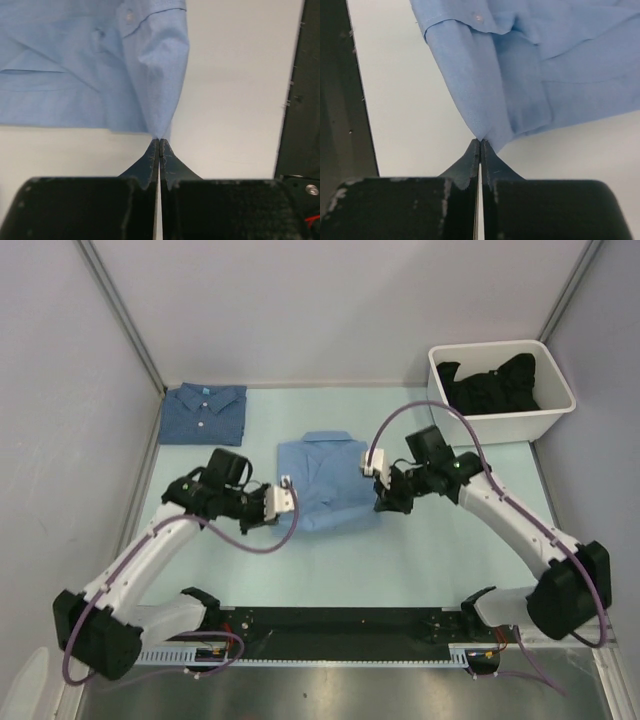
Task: Fold and stack the long sleeve shirts
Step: Fold the shirt
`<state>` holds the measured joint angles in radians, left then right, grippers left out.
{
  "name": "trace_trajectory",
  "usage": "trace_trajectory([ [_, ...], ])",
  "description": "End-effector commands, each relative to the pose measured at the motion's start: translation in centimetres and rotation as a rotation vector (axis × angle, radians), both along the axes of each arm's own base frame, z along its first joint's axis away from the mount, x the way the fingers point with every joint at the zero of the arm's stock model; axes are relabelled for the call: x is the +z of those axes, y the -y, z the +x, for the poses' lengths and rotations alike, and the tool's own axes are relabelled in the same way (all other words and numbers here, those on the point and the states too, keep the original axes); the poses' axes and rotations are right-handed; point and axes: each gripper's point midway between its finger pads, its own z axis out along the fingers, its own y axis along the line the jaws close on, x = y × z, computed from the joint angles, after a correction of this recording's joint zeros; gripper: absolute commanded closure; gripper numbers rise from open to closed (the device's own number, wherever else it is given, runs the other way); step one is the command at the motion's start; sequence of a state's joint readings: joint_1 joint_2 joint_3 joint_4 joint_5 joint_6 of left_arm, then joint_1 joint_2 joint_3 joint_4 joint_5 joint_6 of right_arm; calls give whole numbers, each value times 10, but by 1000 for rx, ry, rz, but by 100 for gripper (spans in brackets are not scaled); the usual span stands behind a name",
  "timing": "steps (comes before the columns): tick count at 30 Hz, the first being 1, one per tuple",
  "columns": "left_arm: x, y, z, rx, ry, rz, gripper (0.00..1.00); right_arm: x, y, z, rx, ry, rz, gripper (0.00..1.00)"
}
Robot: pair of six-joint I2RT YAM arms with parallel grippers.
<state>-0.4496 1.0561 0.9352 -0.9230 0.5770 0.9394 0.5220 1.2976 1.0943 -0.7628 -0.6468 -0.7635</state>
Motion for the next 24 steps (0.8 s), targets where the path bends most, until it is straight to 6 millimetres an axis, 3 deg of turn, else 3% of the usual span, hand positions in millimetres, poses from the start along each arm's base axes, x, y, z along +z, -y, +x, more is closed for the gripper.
trace_trajectory([
  [1, 29, 10, 60, -11, 62, -52, 100, 18, 0, 43, -30, -55, 51, 100],
  [2, 30, 6, 73, 15, 61, -49, 100, 19, 1, 53, -45, -69, 53, 100],
  [3, 17, 7, 87, 28, 12, -35, 100, 21, -1, 63, -55, -81, 65, 100],
  [4, 28, 9, 104, 39, 40, -48, 100, 2, 3, 78, -79, -140, 47, 100],
  [5, 24, 6, 117, 59, 29, -46, 100, 16, 0, 95, -86, -117, 64, 100],
  [7, 4, 8, 141, 86, -29, -31, 100, 10, -1, 121, -115, -143, 69, 100],
  [8, 12, 9, 158, 97, -7, -41, 100, 2, -2, 146, -136, -167, 68, 100],
  [10, 4, 15, 190, 139, -27, -53, 100, 0, -4, 172, -149, -174, 72, 100],
  [11, 3, 16, 200, 158, -33, -56, 100, -28, -1, 182, -167, -253, 48, 100],
  [12, -2, 16, 210, 170, -46, -56, 100, -9, -6, 204, -166, -202, 82, 100],
  [13, -9, 18, 226, 191, -60, -52, 100, -18, -6, 214, -176, -216, 75, 100],
  [15, -21, 18, 240, 209, -74, -37, 100, -33, -7, 238, -188, -230, 66, 100],
  [16, -21, 17, 253, 223, -47, -31, 100, -37, -7, 246, -196, -232, 62, 100],
  [17, -41, 16, 260, 231, -79, -8, 100, -45, -6, 249, -209, -254, 47, 100],
  [18, -47, 16, 264, 244, -90, -2, 100, -70, -4, 254, -225, -303, 26, 100],
  [19, -51, 17, 273, 259, -89, 1, 100, -67, -4, 260, -229, -287, 28, 100],
  [20, -67, 15, 277, 277, -111, 22, 100, -76, -3, 264, -239, -292, 18, 100],
  [24, -94, 9, 289, 354, -132, 62, 100, -105, -2, 273, -292, -302, -4, 100],
])
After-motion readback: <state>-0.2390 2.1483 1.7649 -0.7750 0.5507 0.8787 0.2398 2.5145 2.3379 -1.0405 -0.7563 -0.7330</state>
